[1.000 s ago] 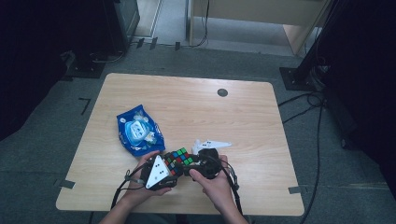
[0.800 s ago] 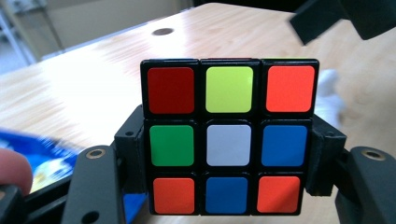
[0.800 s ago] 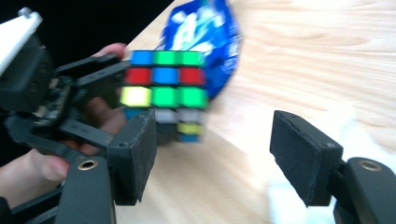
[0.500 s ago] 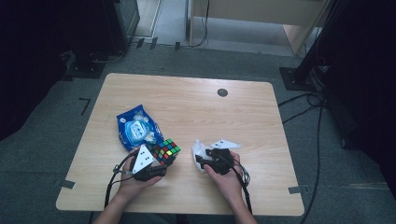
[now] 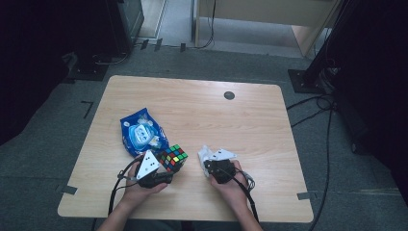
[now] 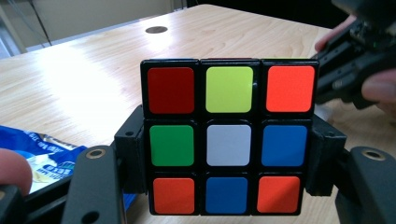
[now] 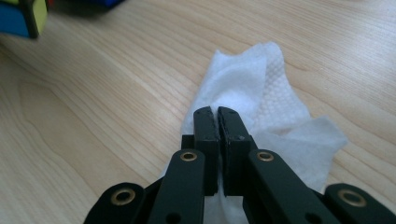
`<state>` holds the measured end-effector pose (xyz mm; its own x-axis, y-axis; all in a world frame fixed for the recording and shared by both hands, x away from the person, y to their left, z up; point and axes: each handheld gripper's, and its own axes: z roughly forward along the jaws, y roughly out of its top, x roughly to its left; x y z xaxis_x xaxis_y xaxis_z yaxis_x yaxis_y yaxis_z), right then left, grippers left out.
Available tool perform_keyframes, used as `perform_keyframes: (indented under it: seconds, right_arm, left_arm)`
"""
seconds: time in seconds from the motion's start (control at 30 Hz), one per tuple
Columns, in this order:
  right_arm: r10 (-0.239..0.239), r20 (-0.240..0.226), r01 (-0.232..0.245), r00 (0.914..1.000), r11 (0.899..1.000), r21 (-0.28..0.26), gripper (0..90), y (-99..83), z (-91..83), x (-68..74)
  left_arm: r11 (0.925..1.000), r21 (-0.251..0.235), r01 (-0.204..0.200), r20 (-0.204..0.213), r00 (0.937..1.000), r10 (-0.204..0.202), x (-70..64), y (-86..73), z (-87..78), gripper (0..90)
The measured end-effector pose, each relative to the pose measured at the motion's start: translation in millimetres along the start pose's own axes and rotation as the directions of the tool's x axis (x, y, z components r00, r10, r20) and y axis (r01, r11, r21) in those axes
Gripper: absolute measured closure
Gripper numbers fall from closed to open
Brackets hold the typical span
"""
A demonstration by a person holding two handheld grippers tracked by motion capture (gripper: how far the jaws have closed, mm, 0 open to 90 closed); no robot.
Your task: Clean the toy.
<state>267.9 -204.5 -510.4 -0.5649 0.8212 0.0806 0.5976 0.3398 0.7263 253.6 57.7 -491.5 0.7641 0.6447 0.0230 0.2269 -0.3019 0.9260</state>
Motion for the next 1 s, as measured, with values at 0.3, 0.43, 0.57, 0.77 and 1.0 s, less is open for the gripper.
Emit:
perform_keyframes:
  seconds: [0.3,0.43,0.57,0.77,1.0]
  right_arm:
    - [-0.021,-0.158,-0.027,0.9872,0.955,-0.294,89.0,25.6,-45.5,15.2]
    - [-0.044,-0.217,-0.024,0.9752,0.953,-0.302,89.1,32.3,-47.4,27.7]
    - [-0.027,-0.274,-0.058,0.9614,0.953,-0.298,89.3,34.1,-46.9,32.8]
    - [-0.035,-0.367,-0.079,0.9295,0.954,-0.29,89.4,38.7,-50.6,44.5]
    - [-0.05,-0.337,-0.059,0.9403,0.951,-0.305,89.3,39.7,-55.7,45.2]
  left_arm:
    - [0.9992,0.021,-0.033,0.053,0.9981,0.032,-15.1,-1.3,9.8,34.1]
    - [0.9968,0.013,-0.079,0.096,0.9923,0.077,-28.2,0.5,11.7,34.1]
    - [0.9936,0.011,-0.112,0.117,0.9871,0.11,-35.5,1.0,12.4,34.1]
    - [0.9953,0.007,-0.097,0.106,0.9897,0.096,-30.2,1.3,11.1,34.1]
    - [0.9982,-0.021,-0.057,0.087,0.9945,0.059,-16.9,4.3,1.5,34.2]
